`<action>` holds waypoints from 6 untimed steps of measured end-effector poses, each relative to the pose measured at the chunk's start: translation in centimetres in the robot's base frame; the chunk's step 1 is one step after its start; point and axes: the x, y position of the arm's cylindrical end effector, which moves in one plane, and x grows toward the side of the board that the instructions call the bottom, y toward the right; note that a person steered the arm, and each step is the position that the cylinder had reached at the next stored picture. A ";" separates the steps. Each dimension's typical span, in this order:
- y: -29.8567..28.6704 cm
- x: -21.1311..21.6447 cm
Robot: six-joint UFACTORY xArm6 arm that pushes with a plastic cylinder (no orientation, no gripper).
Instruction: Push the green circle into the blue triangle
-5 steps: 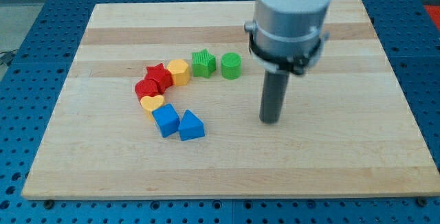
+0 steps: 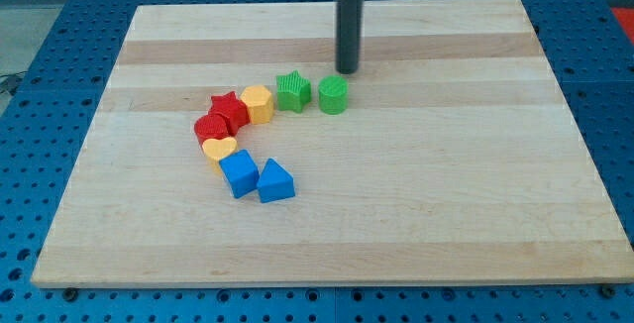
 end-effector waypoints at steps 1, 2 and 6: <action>-2.0 -1.0; -2.0 -0.9; 1.0 10.4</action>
